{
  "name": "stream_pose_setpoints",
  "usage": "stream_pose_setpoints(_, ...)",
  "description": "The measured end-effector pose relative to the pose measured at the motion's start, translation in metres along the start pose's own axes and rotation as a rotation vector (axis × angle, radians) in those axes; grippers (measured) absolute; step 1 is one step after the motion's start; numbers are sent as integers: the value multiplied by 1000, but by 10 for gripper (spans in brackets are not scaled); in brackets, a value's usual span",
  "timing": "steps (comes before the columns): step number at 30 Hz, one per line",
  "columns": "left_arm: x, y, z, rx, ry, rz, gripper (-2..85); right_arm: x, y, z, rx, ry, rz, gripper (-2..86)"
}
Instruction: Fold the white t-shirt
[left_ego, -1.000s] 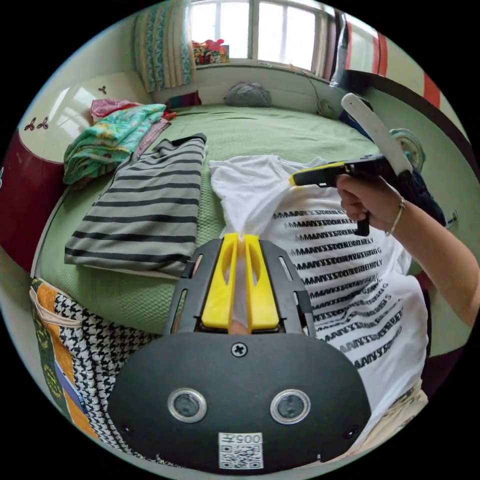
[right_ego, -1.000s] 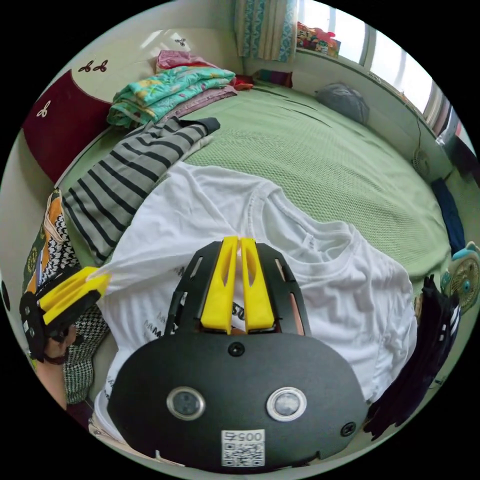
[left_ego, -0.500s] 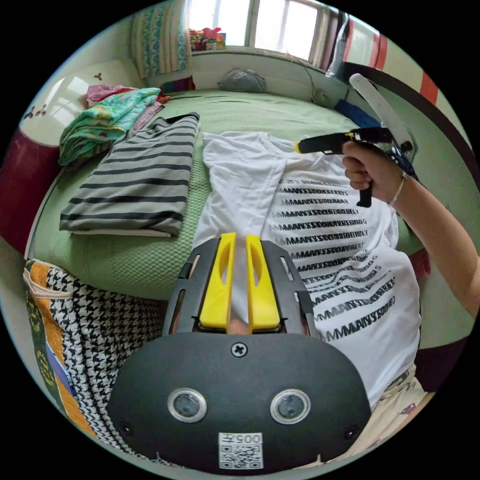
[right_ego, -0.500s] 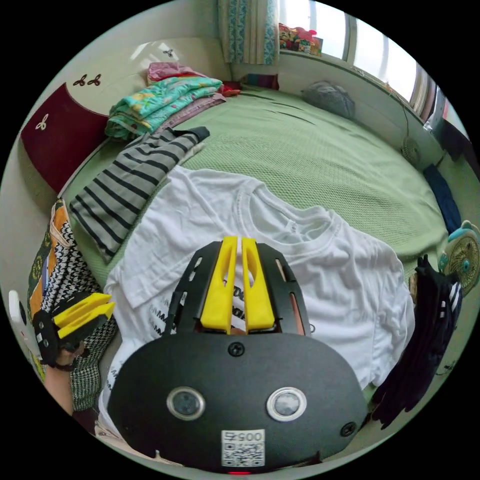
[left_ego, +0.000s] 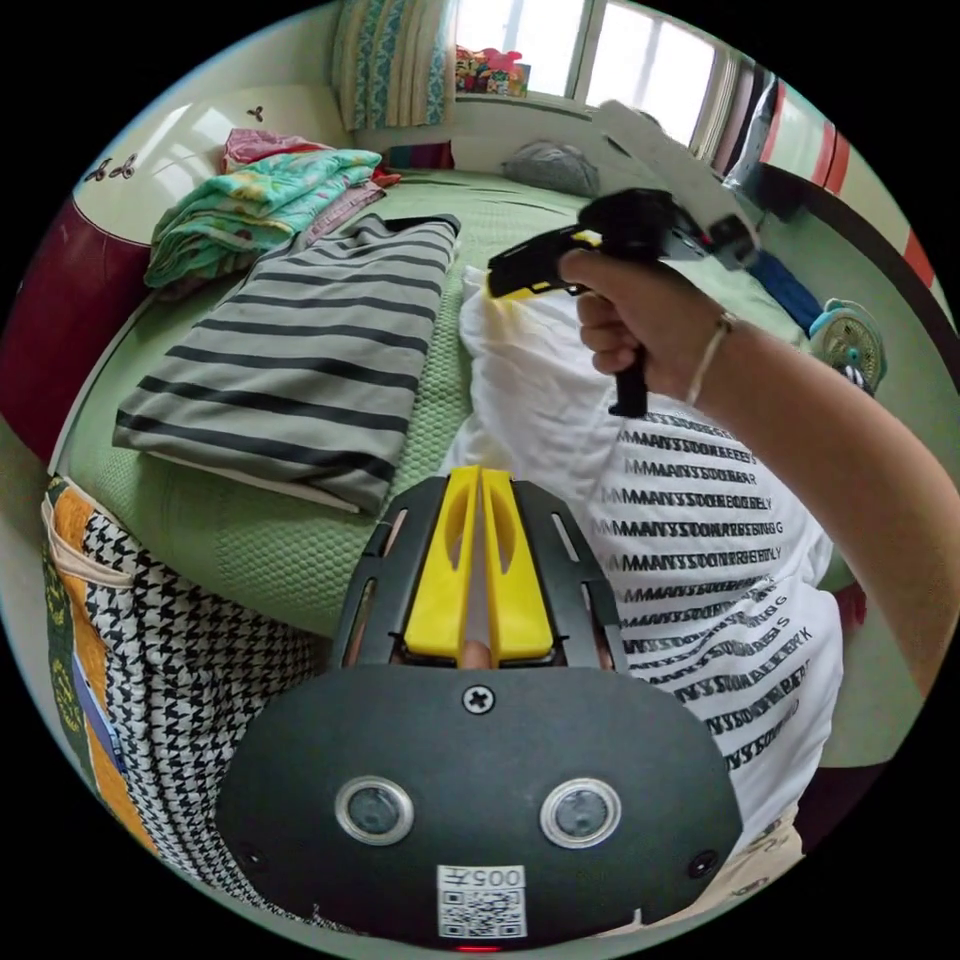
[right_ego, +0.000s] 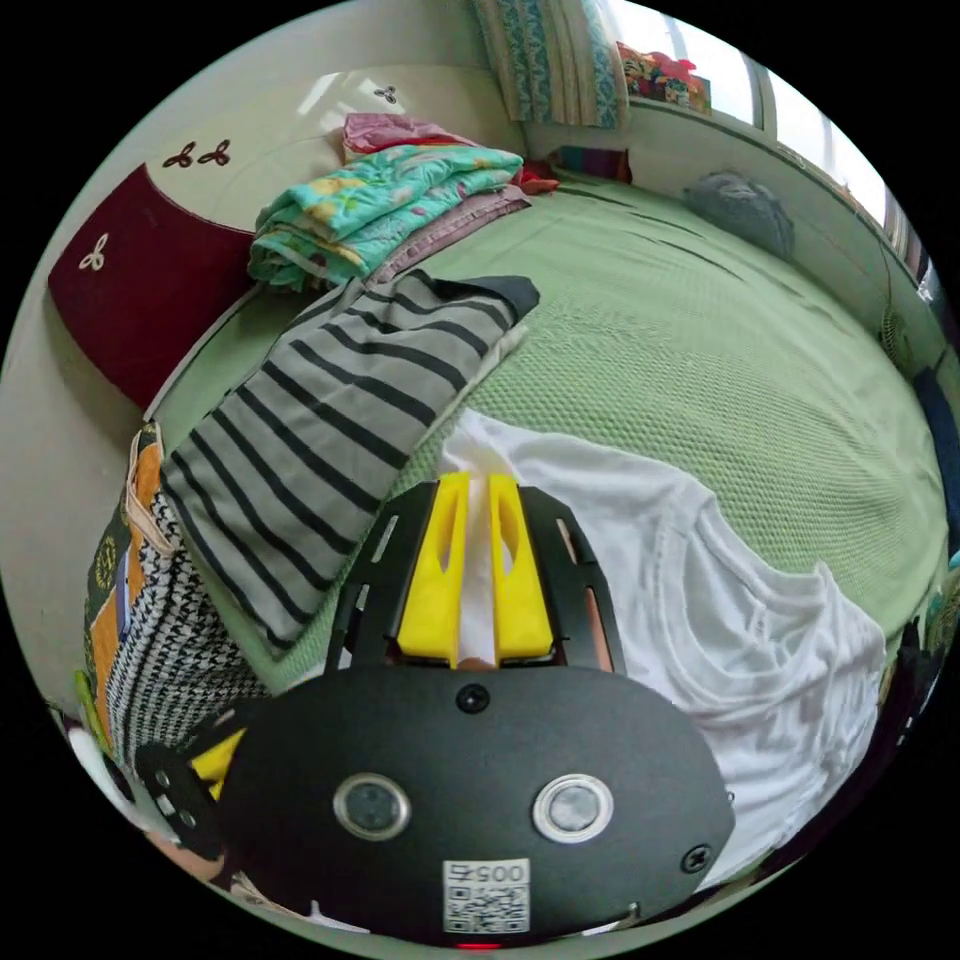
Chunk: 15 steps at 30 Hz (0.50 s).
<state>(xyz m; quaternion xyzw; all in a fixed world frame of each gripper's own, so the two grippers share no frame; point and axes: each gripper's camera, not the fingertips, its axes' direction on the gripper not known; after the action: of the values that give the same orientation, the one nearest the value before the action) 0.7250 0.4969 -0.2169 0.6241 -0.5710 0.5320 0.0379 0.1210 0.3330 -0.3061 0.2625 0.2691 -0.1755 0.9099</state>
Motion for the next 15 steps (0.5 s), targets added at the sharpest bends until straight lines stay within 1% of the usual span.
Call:
stream_pose_setpoints(1,0,-2,5,-7,-35,-9,0,0,-4,4,-9,7,0,29)
stream_pose_setpoints(4,-2,-7,13,18,-59,-12,-2,5,-21,12,-7,39,17,9)
stream_pose_setpoints(8,2,-12,18,15,-55,-28,-5,19,-30,8,-46,-8,37,8)
stream_pose_setpoints(10,5,-11,15,19,-61,-31,-5,26,-25,-5,-26,-45,45,25)
stream_pose_setpoints(12,8,-6,10,28,-79,-41,-5,37,-8,-35,44,-89,34,38)
stream_pose_setpoints(15,11,3,3,35,-80,-64,-6,55,24,-73,102,-106,31,45)
